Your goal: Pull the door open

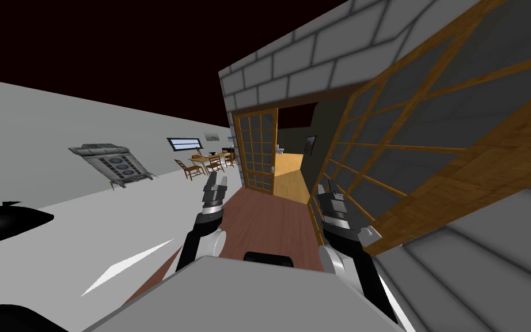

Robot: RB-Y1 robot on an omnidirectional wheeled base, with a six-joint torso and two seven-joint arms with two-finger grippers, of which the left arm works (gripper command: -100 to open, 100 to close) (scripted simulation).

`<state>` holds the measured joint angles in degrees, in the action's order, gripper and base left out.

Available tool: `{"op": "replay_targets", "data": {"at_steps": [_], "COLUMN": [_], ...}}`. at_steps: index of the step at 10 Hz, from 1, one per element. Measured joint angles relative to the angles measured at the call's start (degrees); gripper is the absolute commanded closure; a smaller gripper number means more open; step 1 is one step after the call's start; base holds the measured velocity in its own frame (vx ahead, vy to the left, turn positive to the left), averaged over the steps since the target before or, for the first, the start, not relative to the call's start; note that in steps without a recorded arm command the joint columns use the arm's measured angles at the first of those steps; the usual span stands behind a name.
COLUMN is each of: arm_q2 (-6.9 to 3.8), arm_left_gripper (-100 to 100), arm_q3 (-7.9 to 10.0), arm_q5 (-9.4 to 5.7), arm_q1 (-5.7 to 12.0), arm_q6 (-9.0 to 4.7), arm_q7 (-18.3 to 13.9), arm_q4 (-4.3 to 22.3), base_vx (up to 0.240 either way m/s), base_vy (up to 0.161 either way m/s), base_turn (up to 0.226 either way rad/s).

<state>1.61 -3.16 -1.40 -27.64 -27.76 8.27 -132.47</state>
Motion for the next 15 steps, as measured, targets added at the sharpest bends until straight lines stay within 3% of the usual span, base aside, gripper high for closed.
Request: {"op": "replay_targets", "data": {"at_steps": [5,15], "arm_q2": [-2.33,-4.90], "arm_left_gripper": [-100,-100], "arm_q3": [1.59,3.99], "arm_q5": [0.97,3.18], "arm_q1": [1.56,4.19], "arm_q6": [-1.40,-4.34], "arm_q7": [4.78,14.55], "arm_q4": [6.24,18.28], "base_vx": [0.160,0.112], "base_vy": [-0.028,-0.024], "base_turn": [-0.059,-0.059]}}
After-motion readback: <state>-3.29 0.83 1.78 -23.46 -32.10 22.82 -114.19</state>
